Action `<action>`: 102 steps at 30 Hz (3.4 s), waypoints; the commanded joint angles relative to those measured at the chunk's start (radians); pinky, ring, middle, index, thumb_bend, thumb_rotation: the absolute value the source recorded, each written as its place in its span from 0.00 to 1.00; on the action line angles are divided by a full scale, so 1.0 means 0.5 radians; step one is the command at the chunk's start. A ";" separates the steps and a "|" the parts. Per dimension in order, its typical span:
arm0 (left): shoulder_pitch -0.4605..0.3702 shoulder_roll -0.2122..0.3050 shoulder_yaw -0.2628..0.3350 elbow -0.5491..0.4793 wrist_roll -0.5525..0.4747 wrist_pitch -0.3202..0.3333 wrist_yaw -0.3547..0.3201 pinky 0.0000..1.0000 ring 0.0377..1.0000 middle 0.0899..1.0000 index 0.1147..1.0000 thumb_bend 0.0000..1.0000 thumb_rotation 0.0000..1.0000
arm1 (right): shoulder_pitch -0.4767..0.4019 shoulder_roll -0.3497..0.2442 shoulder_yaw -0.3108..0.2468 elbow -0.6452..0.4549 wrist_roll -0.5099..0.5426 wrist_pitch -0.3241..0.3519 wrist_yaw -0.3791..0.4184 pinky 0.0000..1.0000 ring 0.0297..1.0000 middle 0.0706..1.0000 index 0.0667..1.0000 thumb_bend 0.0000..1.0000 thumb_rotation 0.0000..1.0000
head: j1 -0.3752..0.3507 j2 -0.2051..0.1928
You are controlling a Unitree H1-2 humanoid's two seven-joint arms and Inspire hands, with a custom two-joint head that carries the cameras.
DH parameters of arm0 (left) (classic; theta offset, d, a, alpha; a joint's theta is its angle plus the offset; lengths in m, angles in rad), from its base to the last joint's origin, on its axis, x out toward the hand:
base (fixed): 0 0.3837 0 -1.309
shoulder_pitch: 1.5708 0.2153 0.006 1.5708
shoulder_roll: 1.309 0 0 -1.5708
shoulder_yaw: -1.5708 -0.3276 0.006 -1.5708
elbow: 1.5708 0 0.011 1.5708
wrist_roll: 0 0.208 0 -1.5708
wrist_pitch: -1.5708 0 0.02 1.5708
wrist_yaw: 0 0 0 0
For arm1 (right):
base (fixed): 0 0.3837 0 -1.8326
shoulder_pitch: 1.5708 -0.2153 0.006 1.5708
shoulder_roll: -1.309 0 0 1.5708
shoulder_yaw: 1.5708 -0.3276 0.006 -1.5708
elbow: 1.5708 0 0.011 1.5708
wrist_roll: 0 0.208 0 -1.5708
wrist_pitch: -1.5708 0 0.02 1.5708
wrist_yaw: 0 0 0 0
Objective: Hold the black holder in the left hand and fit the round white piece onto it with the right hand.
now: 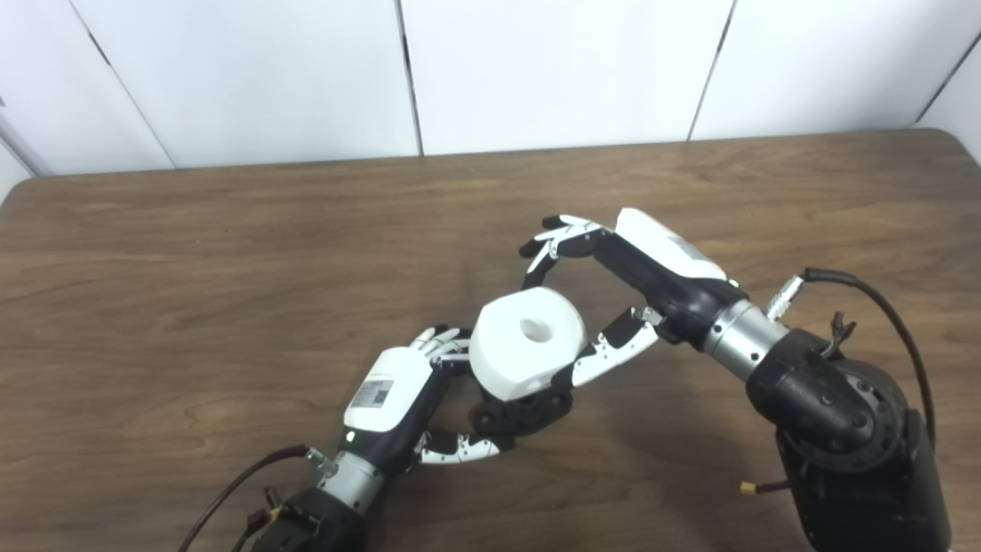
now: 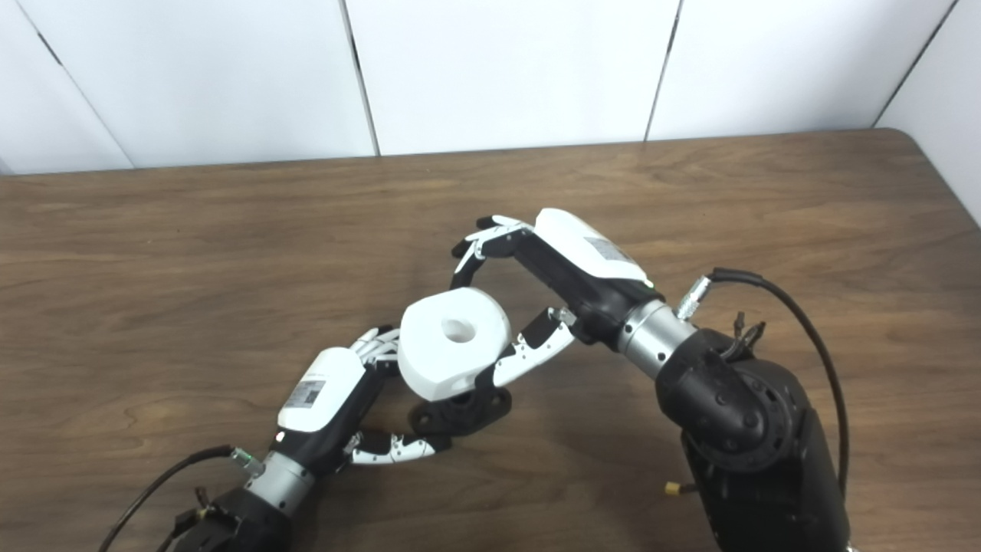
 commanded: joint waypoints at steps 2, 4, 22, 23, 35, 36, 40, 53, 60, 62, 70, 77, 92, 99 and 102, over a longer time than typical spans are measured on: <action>0.023 -0.003 -0.049 0.064 0.052 0.056 -0.111 0.93 0.88 0.79 0.42 0.52 0.05 | -0.037 -0.008 0.001 -0.062 0.004 -0.004 -0.010 0.88 0.93 0.78 0.45 0.52 0.13 | -0.002 0.003; 0.023 -0.004 -0.049 0.064 0.049 0.052 -0.108 0.93 0.88 0.79 0.42 0.52 0.05 | -0.033 -0.010 0.000 -0.062 -0.002 -0.003 0.001 0.89 0.93 0.78 0.45 0.52 0.13 | 0.000 0.005; 0.019 -0.008 -0.046 0.058 0.051 0.055 -0.106 0.93 0.88 0.79 0.42 0.52 0.05 | -0.028 -0.132 0.083 -0.011 -0.010 -0.057 -0.050 0.88 0.93 0.78 0.45 0.52 0.13 | 0.000 0.014; 0.019 -0.007 -0.047 0.057 0.052 0.056 -0.109 0.93 0.88 0.79 0.42 0.52 0.05 | -0.028 -0.137 0.088 -0.009 -0.012 -0.061 -0.055 0.87 0.93 0.78 0.45 0.52 0.13 | 0.000 0.014; 0.023 -0.010 -0.044 0.036 0.047 0.065 -0.119 0.93 0.89 0.79 0.42 0.52 0.05 | -0.026 -0.155 0.119 -0.008 -0.014 -0.049 -0.060 0.82 0.94 0.78 0.45 0.52 0.13 | -0.013 0.030; 0.023 -0.011 -0.044 0.034 0.048 0.070 -0.124 0.93 0.89 0.79 0.42 0.52 0.05 | -0.024 -0.155 0.120 -0.007 -0.013 -0.049 -0.062 0.82 0.94 0.78 0.45 0.52 0.13 | -0.014 0.031; 0.022 -0.017 -0.046 0.028 0.053 0.079 -0.128 0.93 0.88 0.79 0.42 0.52 0.05 | -0.017 -0.154 0.121 -0.005 -0.008 -0.047 -0.063 0.81 0.94 0.79 0.45 0.52 0.13 | -0.012 0.033; 0.022 -0.031 -0.059 -0.005 0.078 0.108 -0.141 0.94 0.89 0.79 0.42 0.52 0.05 | -0.006 -0.176 0.147 0.000 -0.028 -0.060 -0.053 0.81 0.95 0.80 0.45 0.52 0.13 | -0.017 0.045; 0.015 -0.025 -0.063 -0.014 0.079 0.106 -0.146 0.94 0.88 0.79 0.42 0.52 0.05 | 0.003 -0.196 0.159 0.027 -0.024 -0.091 -0.074 0.82 0.96 0.80 0.45 0.52 0.13 | -0.017 0.045; 0.016 -0.026 -0.063 -0.016 0.076 0.103 -0.143 0.94 0.88 0.79 0.42 0.52 0.05 | 0.008 -0.203 0.167 0.033 -0.029 -0.095 -0.080 0.83 0.96 0.80 0.45 0.52 0.13 | -0.028 0.048; 0.017 -0.026 -0.067 -0.025 0.082 0.116 -0.146 0.94 0.88 0.79 0.42 0.52 0.05 | 0.019 -0.206 0.205 0.053 -0.049 -0.115 -0.088 0.84 0.95 0.80 0.45 0.52 0.13 | -0.033 0.051; 0.019 -0.032 -0.070 -0.035 0.087 0.128 -0.151 0.94 0.88 0.78 0.42 0.52 0.05 | 0.022 -0.208 0.206 0.073 -0.069 -0.131 -0.104 0.84 0.95 0.80 0.45 0.52 0.13 | -0.041 0.051; 0.018 -0.034 -0.076 -0.045 0.079 0.127 -0.156 0.93 0.87 0.78 0.42 0.52 0.05 | 0.057 -0.202 0.225 0.135 -0.078 -0.195 -0.196 0.85 0.94 0.80 0.45 0.52 0.13 | -0.051 0.048; 0.018 -0.039 -0.078 -0.051 0.078 0.134 -0.154 0.93 0.87 0.78 0.42 0.52 0.05 | 0.077 -0.196 0.223 0.184 -0.054 -0.225 -0.233 0.85 0.95 0.79 0.45 0.52 0.13 | -0.051 0.048; 0.016 -0.038 -0.081 -0.053 0.081 0.138 -0.159 0.93 0.87 0.78 0.42 0.52 0.05 | 0.079 -0.195 0.237 0.210 -0.052 -0.245 -0.260 0.85 0.95 0.79 0.45 0.52 0.13 | -0.053 0.051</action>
